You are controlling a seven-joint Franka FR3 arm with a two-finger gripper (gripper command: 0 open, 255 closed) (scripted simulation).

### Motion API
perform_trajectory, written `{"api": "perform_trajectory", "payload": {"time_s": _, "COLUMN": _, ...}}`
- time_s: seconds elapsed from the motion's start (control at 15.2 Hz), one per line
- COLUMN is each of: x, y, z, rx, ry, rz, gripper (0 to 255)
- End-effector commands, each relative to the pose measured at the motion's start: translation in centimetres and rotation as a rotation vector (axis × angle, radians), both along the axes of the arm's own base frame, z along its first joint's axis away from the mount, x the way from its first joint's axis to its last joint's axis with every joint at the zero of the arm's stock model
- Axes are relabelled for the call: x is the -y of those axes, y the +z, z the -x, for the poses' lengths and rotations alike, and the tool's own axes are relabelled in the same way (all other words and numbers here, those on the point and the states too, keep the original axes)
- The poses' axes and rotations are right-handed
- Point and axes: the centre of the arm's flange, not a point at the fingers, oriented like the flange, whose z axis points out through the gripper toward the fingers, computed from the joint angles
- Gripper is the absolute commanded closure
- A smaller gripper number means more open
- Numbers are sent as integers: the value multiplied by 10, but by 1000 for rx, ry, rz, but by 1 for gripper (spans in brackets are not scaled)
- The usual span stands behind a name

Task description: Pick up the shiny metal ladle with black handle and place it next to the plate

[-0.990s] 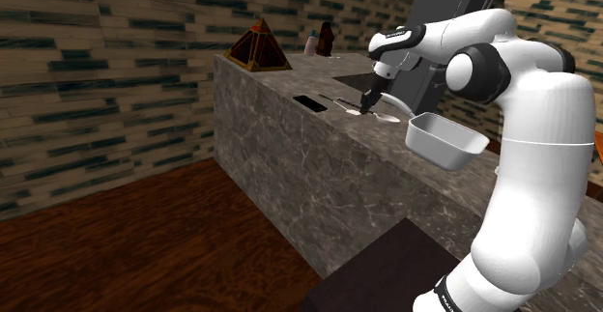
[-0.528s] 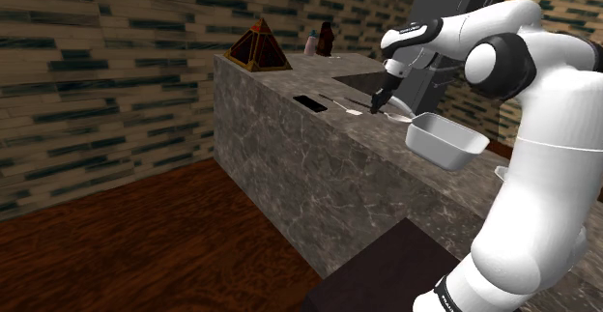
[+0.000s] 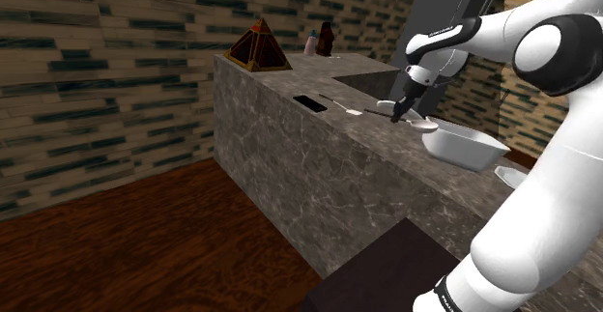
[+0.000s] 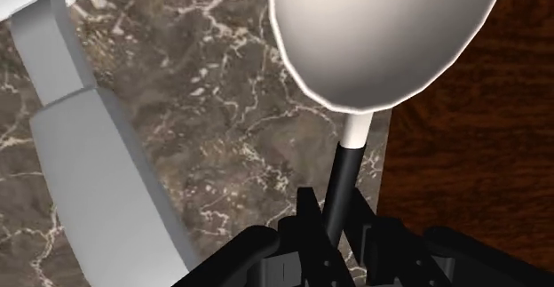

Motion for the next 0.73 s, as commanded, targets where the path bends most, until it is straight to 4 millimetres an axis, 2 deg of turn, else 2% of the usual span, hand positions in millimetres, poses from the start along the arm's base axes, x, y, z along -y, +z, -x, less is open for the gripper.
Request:
{"api": "perform_trajectory", "payload": {"time_s": 0.0, "x": 12, "y": -3, "z": 33, "rx": -8, "ry": -9, "rz": 0, "gripper": 255}}
{"api": "perform_trajectory", "payload": {"time_s": 0.66, "x": 42, "y": -2, "z": 162, "rx": -8, "ry": -9, "rz": 0, "gripper": 255}}
